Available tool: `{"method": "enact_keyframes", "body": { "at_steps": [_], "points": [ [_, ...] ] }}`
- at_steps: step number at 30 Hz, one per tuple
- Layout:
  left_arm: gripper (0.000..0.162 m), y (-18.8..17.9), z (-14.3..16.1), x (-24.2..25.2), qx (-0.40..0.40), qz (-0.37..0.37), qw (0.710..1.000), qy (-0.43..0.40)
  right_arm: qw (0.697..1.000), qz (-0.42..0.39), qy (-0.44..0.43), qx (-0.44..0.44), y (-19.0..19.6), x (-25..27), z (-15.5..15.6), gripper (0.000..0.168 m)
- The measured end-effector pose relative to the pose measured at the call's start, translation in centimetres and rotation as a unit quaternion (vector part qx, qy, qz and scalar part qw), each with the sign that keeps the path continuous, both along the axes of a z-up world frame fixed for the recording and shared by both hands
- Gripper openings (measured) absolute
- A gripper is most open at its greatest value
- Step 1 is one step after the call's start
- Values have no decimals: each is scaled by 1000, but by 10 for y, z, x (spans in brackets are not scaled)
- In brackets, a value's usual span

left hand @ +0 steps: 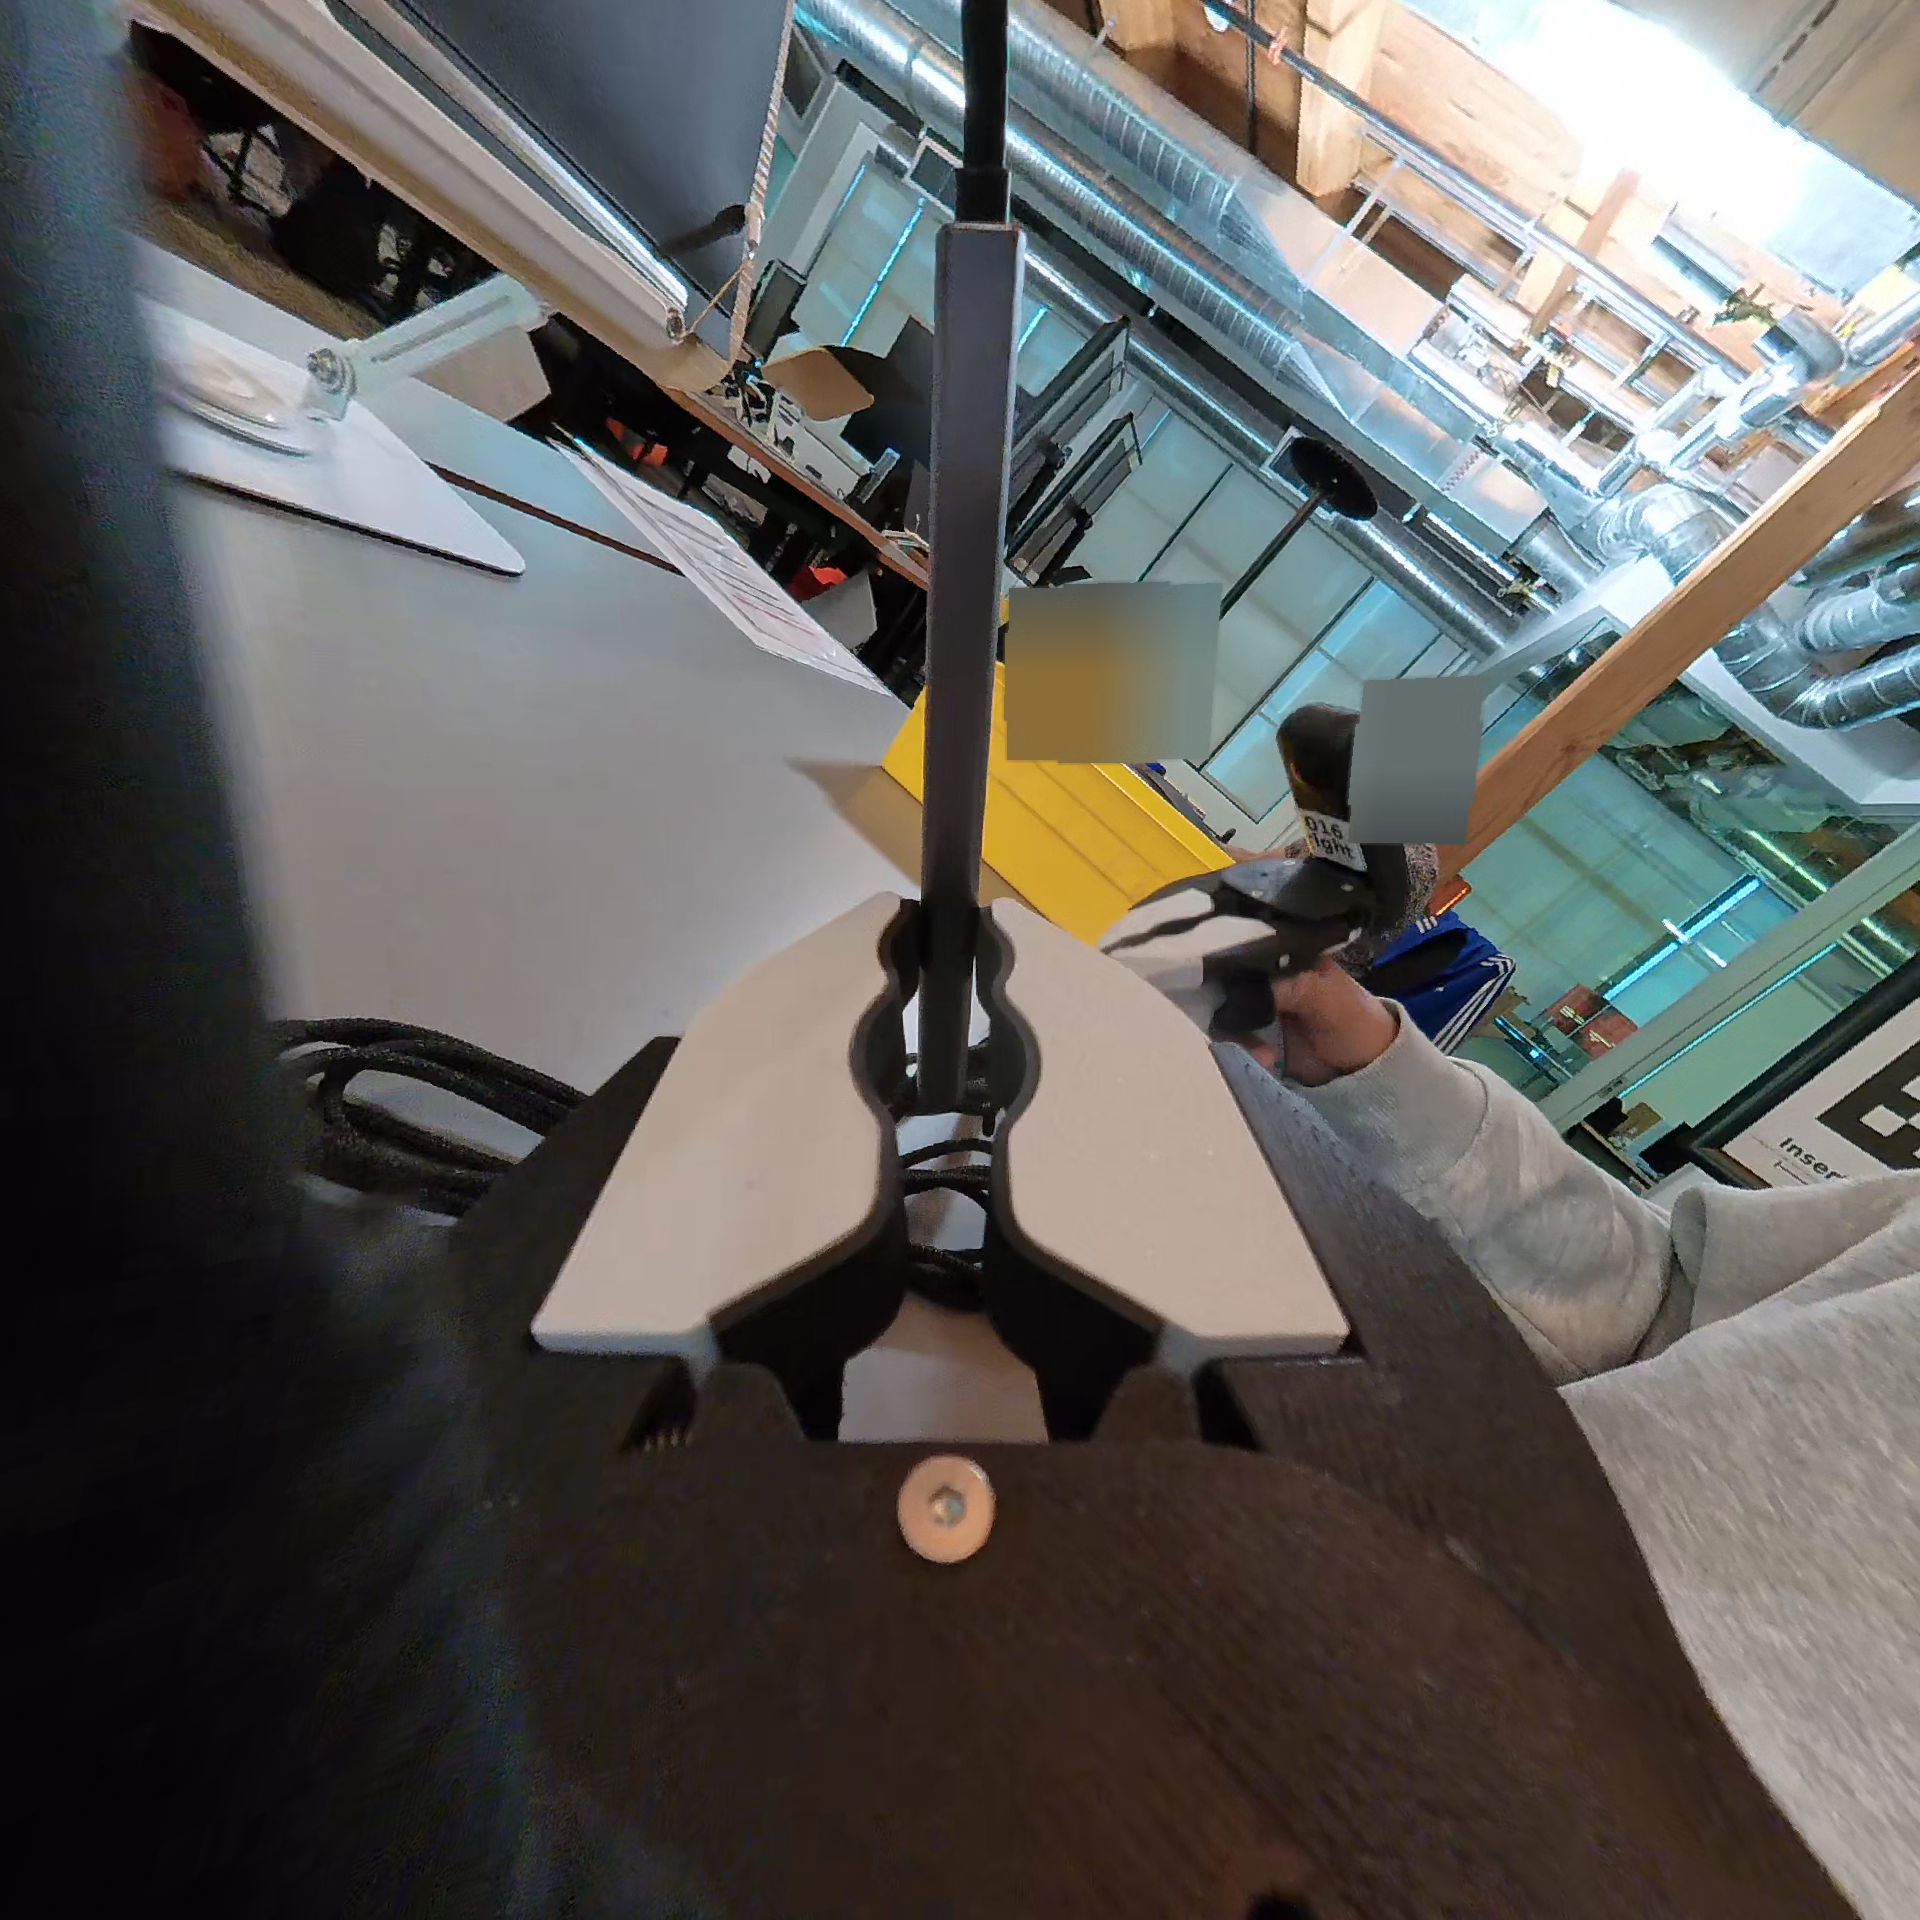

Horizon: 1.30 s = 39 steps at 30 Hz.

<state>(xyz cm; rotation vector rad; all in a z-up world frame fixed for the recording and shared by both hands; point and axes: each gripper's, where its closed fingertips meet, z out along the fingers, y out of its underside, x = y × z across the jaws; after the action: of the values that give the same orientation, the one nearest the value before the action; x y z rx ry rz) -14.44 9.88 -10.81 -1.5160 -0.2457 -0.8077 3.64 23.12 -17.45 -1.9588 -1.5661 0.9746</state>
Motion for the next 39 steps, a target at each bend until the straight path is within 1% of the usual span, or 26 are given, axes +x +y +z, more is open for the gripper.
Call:
{"method": "enact_keyframes", "body": {
  "at_steps": [1, 3, 5, 10, 12, 14, 18, 22, 26, 29, 30, 31, 32, 34, 36, 39],
  "points": [
    [8, 0, 0, 0, 0, 0, 1000, -1, 1000, -24, 9, -14, 9, 3, 4, 5],
    [8, 1, 0, 0, 0, -1, 1000, -2, 998, -58, -5, -17, 24, 11, 1, 12],
    [8, 1, 0, 0, 0, -2, 1000, -2, 997, -73, -36, -9, 32, 19, -9, 19],
    [9, 1, -1, 0, 0, -2, 1000, -6, 995, -77, -43, -41, 26, 16, -16, 31],
    [9, 2, -1, 0, 1, -1, 1000, -8, 995, -79, -53, -38, 27, 15, -22, 38],
    [8, 2, -1, 0, 2, -1, 1000, -10, 996, -73, -56, -20, 27, 9, -27, 42],
    [8, 4, -2, 3, 2, -8, 1000, -15, 997, -40, -35, 48, 29, -13, -21, 38],
    [8, 5, -2, 6, 0, -13, 1000, -16, 994, -4, 9, 108, 23, -28, -5, 21],
    [8, 5, -2, 6, 1, -13, 1000, -14, 987, -7, 34, 158, 27, -25, 11, 19],
    [8, 5, -2, 5, 1, -12, 1000, -16, 988, -10, 61, 142, 24, -23, 19, 13],
    [8, 5, -2, 5, 1, -12, 1000, -15, 989, -9, 81, 126, 20, -23, 25, 8],
    [8, 5, -2, 6, 1, -12, 1000, -14, 988, -10, 103, 111, 17, -23, 31, 0],
    [8, 5, -2, 6, 1, -13, 1000, -13, 987, -14, 122, 100, 16, -23, 38, 0],
    [9, 5, -2, 6, 1, -14, 1000, -13, 988, -27, 130, 84, 19, -21, 42, 0],
    [8, 5, -2, 6, 1, -15, 1000, -14, 989, -38, 124, 72, 24, -17, 39, 0],
    [9, 4, -1, 7, 1, -16, 1000, -12, 991, -60, 108, 45, 29, -9, 31, 8]
  ]
}}
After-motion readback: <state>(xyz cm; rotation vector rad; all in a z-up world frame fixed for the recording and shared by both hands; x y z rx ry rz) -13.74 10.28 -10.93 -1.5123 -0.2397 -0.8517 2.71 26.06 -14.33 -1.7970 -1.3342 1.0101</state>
